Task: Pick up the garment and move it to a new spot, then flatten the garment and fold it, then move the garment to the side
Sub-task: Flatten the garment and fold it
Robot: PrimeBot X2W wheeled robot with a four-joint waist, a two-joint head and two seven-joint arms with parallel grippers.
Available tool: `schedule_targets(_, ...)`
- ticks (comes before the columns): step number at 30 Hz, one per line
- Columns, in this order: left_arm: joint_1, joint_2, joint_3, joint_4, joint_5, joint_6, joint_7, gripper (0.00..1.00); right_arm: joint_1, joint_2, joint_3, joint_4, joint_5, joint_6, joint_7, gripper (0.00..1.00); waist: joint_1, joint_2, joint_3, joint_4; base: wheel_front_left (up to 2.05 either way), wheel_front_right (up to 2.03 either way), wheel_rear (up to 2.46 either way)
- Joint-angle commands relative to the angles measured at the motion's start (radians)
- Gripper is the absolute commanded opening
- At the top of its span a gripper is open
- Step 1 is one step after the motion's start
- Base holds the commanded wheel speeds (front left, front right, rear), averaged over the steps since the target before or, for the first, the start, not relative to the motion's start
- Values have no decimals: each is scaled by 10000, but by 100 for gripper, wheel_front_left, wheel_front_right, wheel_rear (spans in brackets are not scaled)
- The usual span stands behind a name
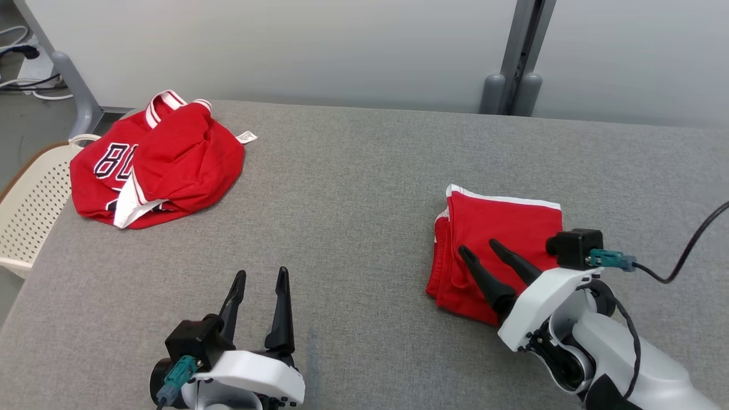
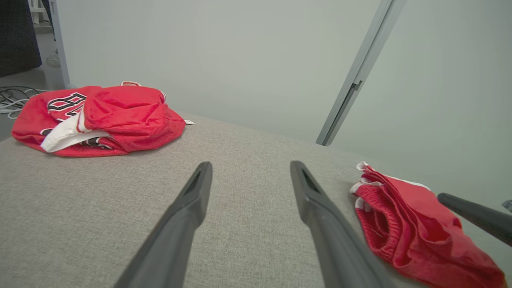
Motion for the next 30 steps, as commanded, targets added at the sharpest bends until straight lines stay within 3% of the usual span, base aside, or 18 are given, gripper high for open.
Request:
schedule_targets(1, 60, 42, -9, -7, -23, 27, -46, 100, 163, -137, -114, -104, 31, 20, -143, 100, 0, 0, -8, -45, 0, 0, 0)
schedule_targets(10, 24, 40, -113, 17, -52, 17, -46, 100, 564, -606, -1517, -200, -618, 20, -746, 100, 0, 0, 52, -218, 0, 0, 0)
schedule_targets(11, 9, 42, -118, 19, -41, 13, -46, 100, 607, -577, -1655, -146, -812, 22, -760, 58, 0, 0, 75, -224, 0, 0, 0)
schedule_targets(12, -12, 42, -126, 20, -29, 7, -46, 100, 650, -532, -1803, -107, -998, 20, -785, 33, 0, 0, 100, -221, 0, 0, 0)
schedule_targets(14, -83, 42, -169, 25, -21, -20, -46, 100, 717, -464, -2006, -13, -1410, 20, -797, 0, 0, 0, 164, -176, 0, 0, 0)
schedule_targets(21, -229, 42, -186, 68, 37, -25, -45, 100, 933, -41, -2241, 186, -2289, 20, -805, 0, 0, 0, 364, 66, 0, 0, 0)
schedule_targets(30, -386, 40, -175, 46, -41, 12, -46, 100, 1047, 610, -1498, 1096, -2920, 21, -798, 0, 0, 0, 517, 539, 0, 0, 0)
